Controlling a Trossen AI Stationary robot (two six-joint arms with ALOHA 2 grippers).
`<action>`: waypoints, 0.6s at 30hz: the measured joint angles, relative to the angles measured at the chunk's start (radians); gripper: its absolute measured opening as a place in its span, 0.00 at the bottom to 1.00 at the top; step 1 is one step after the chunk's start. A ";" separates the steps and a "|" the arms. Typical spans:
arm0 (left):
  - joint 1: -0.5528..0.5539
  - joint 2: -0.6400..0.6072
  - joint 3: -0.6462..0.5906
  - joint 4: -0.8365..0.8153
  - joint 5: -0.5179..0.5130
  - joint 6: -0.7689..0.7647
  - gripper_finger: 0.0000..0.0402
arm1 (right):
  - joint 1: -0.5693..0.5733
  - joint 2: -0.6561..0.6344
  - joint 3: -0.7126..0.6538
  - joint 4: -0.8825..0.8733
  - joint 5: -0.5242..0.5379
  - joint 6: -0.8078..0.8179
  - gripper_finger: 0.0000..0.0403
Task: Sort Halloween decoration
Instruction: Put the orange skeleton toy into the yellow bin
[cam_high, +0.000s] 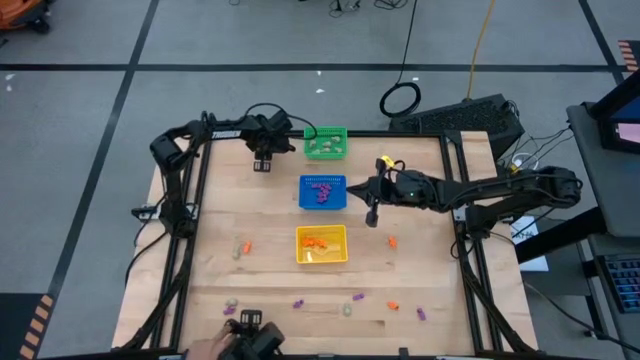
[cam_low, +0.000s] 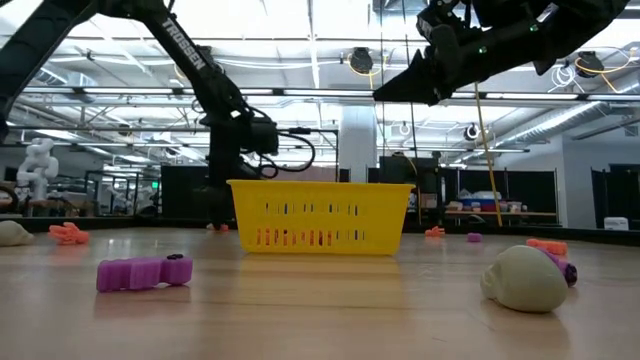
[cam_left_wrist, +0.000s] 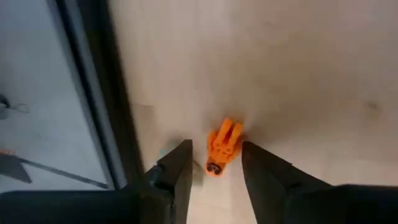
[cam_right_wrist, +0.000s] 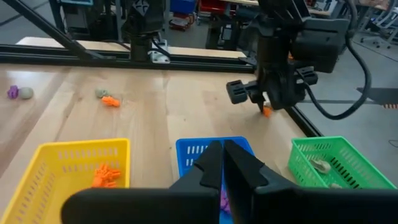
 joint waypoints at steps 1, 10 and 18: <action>0.005 0.006 0.000 0.008 0.000 0.000 0.34 | 0.000 0.000 0.000 -0.003 0.000 0.000 0.00; 0.015 0.060 0.006 -0.002 0.028 0.047 0.22 | 0.000 0.001 0.000 -0.015 0.000 0.002 0.00; 0.008 0.045 0.001 -0.009 0.022 0.076 0.03 | 0.000 0.001 0.000 -0.015 0.000 0.003 0.00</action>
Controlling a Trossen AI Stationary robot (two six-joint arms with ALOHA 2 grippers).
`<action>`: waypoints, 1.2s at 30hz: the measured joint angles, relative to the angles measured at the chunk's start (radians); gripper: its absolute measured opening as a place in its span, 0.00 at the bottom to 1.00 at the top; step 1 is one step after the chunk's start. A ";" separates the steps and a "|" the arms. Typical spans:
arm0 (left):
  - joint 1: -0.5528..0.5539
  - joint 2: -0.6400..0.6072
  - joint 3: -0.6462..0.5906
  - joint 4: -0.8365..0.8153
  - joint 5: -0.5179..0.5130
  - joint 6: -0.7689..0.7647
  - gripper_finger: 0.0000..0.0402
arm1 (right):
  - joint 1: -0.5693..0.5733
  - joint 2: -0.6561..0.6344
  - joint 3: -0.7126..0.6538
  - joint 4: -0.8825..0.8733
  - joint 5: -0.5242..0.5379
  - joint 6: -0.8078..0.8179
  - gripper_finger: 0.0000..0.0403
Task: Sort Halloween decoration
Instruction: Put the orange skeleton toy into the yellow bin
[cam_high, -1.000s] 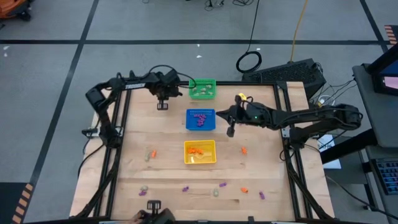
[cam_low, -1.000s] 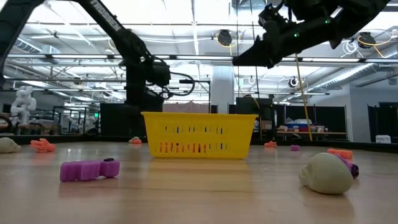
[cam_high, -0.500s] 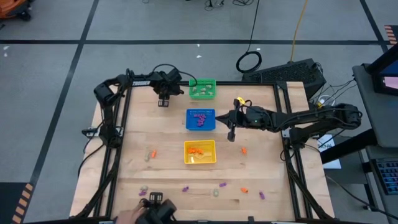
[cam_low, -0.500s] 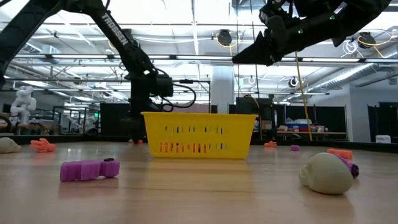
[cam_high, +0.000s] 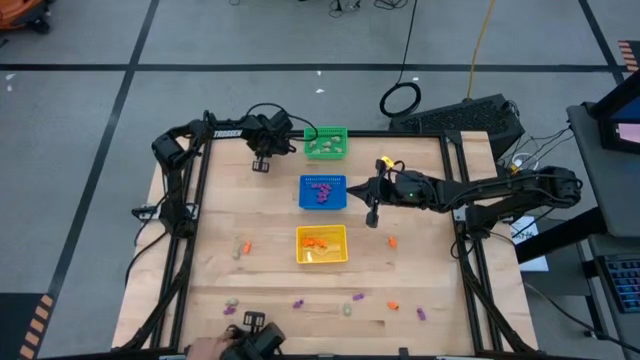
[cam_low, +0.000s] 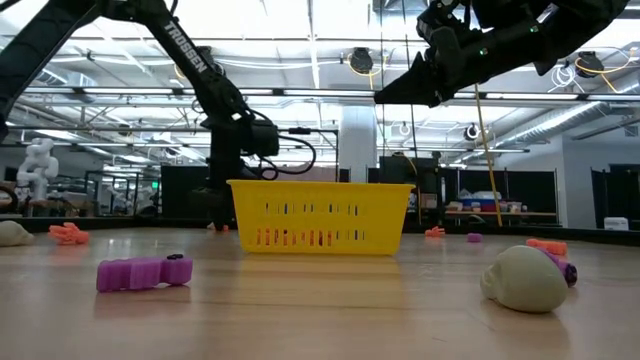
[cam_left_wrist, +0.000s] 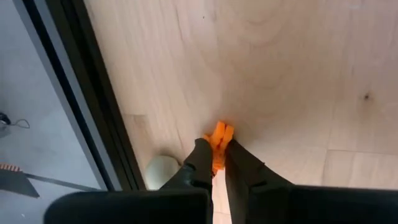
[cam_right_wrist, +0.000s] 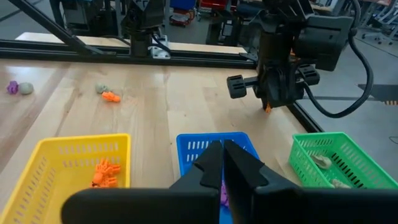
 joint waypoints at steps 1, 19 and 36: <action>-0.002 -0.012 -0.001 -0.002 0.001 -0.006 0.03 | 0.000 0.000 0.000 -0.001 0.000 0.000 0.00; -0.318 -0.427 -0.073 -0.182 0.264 -0.528 0.00 | 0.000 0.000 0.000 -0.011 0.002 -0.003 0.00; -0.869 -0.346 -0.071 0.095 0.298 -0.985 0.00 | 0.000 0.000 0.000 -0.016 0.002 0.002 0.00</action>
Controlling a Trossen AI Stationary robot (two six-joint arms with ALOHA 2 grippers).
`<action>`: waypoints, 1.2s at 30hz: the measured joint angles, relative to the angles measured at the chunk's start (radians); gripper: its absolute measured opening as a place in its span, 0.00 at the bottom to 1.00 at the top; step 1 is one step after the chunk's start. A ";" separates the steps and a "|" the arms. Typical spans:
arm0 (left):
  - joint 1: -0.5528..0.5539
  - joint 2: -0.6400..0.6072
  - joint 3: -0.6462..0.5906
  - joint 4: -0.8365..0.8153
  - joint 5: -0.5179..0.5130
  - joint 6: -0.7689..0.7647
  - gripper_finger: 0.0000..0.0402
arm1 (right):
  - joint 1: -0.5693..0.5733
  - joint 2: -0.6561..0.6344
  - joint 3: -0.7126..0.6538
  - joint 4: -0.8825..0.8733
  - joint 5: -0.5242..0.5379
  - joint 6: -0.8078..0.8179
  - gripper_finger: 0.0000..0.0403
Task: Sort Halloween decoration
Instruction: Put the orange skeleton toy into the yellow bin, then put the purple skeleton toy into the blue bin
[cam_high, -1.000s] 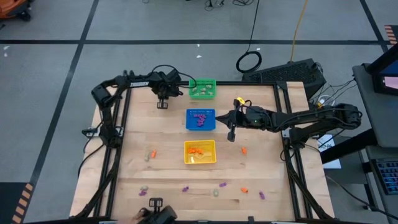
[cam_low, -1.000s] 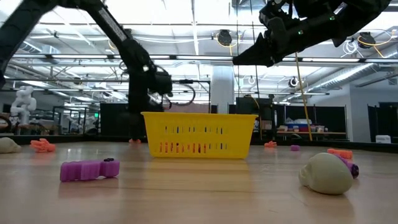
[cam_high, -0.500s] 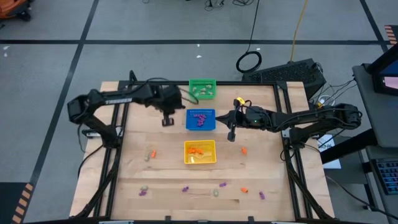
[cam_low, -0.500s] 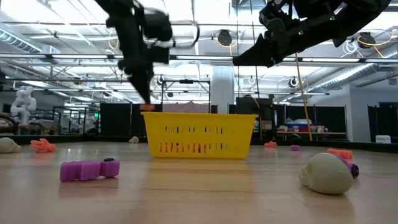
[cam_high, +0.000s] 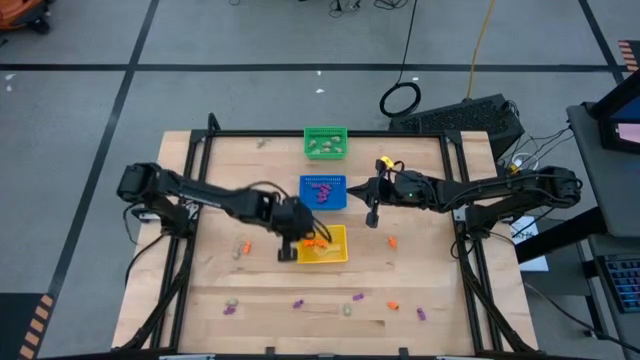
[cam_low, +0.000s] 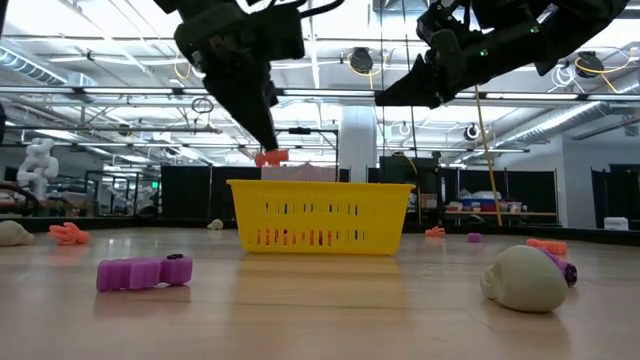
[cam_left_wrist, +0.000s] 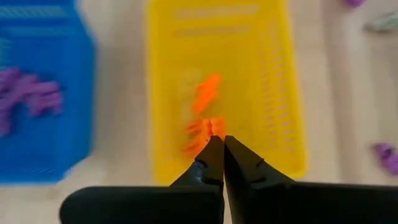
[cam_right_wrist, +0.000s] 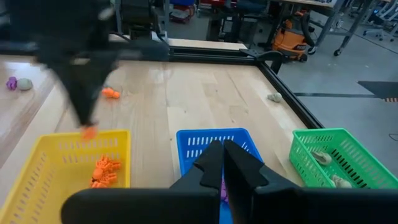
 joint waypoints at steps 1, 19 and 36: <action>-0.014 0.017 0.000 0.033 0.009 -0.012 0.00 | 0.000 0.000 0.000 -0.002 0.000 0.001 0.00; -0.042 0.192 0.001 0.214 0.017 -0.038 0.05 | 0.000 0.000 0.000 -0.048 -0.002 0.024 0.00; -0.061 -0.080 -0.131 0.173 -0.232 -0.054 0.16 | -0.001 0.000 0.001 -0.316 0.129 0.183 0.02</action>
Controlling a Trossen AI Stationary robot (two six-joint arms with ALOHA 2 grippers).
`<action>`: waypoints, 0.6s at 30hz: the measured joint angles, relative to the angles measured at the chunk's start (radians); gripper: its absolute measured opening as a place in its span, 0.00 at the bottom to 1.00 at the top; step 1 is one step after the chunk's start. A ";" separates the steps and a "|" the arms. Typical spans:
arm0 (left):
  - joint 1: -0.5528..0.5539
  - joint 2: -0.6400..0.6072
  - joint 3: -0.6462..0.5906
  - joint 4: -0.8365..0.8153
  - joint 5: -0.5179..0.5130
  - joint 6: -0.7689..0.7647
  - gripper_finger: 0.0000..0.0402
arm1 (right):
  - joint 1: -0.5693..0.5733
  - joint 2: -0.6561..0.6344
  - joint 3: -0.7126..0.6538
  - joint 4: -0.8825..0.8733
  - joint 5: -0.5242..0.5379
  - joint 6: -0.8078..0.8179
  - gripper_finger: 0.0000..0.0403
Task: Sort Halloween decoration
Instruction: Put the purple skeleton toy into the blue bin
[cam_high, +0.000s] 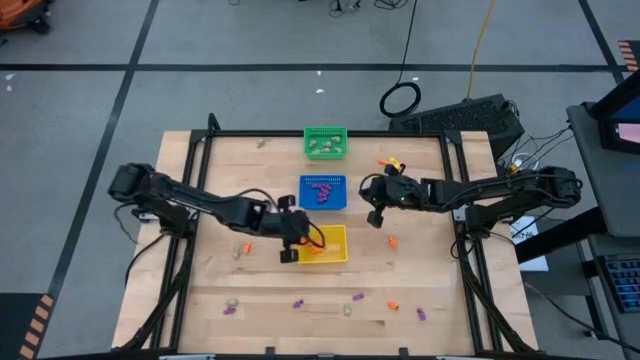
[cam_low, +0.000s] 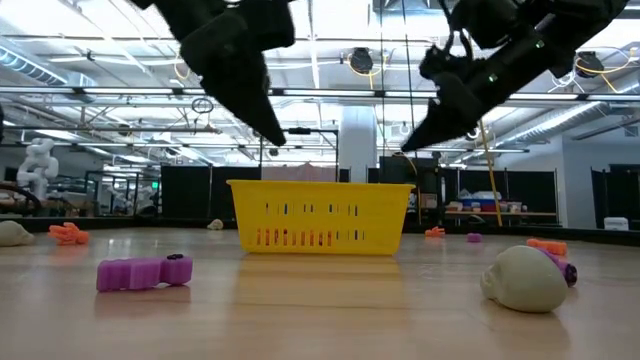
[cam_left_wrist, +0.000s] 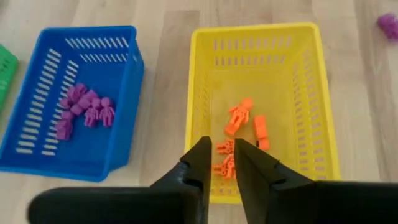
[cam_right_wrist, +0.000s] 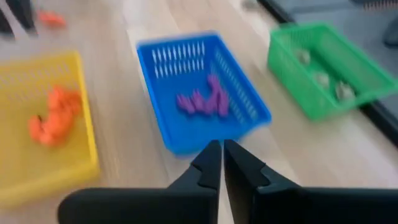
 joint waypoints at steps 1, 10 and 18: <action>0.001 -0.024 -0.039 0.035 0.004 -0.011 0.14 | -0.001 0.000 0.000 -0.032 0.001 0.007 0.03; 0.005 -0.181 -0.375 0.456 0.015 -0.093 0.02 | -0.110 0.000 0.000 -0.396 0.000 0.186 0.23; 0.024 -0.200 -0.521 0.668 0.007 -0.113 0.01 | -0.222 0.012 0.000 -0.496 -0.089 -0.140 0.40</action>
